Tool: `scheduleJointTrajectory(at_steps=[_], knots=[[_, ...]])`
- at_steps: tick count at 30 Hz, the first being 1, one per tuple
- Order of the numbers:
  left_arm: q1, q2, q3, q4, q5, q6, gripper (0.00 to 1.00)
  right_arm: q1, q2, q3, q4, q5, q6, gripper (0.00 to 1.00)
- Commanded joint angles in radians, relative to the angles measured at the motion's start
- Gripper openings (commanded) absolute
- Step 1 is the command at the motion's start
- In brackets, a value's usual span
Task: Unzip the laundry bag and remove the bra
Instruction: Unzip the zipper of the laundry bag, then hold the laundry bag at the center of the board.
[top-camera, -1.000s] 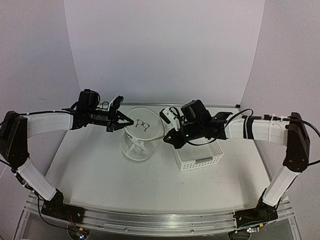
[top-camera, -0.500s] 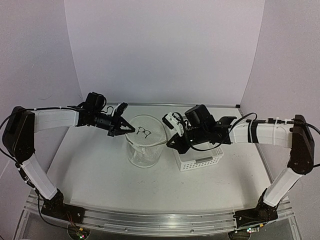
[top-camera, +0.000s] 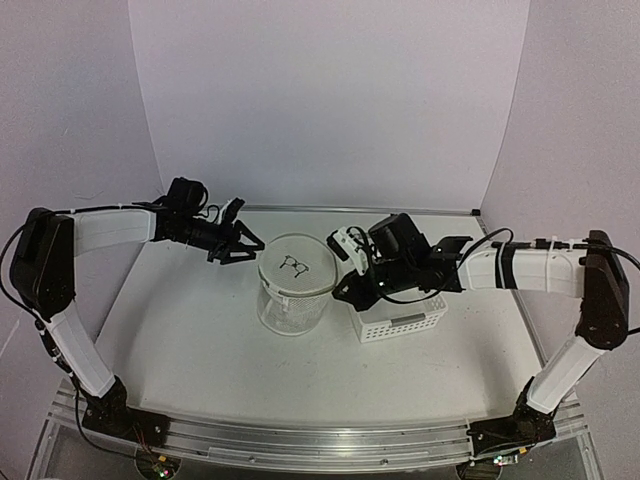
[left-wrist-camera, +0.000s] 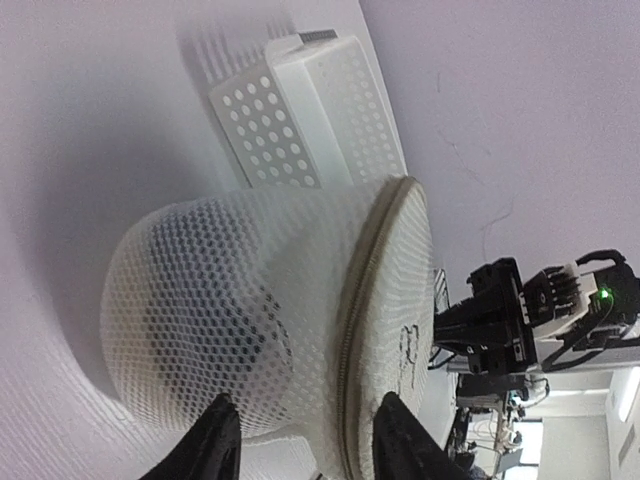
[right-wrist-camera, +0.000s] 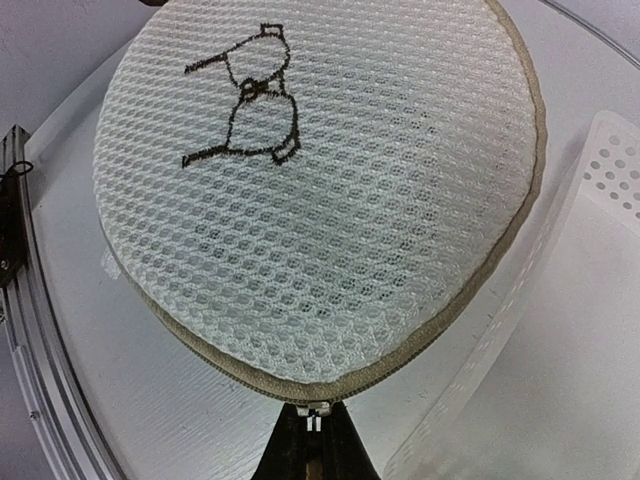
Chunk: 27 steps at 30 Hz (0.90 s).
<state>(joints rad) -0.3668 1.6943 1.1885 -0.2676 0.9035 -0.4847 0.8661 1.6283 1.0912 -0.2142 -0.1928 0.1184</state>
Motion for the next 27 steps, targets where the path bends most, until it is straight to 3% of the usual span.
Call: scheduleJointTrajectory(at_steps=[1,5,27], knots=[[0.043,-0.034,0.046,-0.054,-0.103,-0.009,0.52,0.024,0.004,0.064,0.019,0.016,0.077,0.0],[0.048,-0.076,0.042,-0.079,-0.132,-0.027,0.65,0.048,0.046,0.109,0.022,0.026,0.128,0.0],[0.043,-0.343,-0.254,-0.06,-0.149,-0.234,0.76,0.089,0.271,0.325,0.096,0.072,0.388,0.0]])
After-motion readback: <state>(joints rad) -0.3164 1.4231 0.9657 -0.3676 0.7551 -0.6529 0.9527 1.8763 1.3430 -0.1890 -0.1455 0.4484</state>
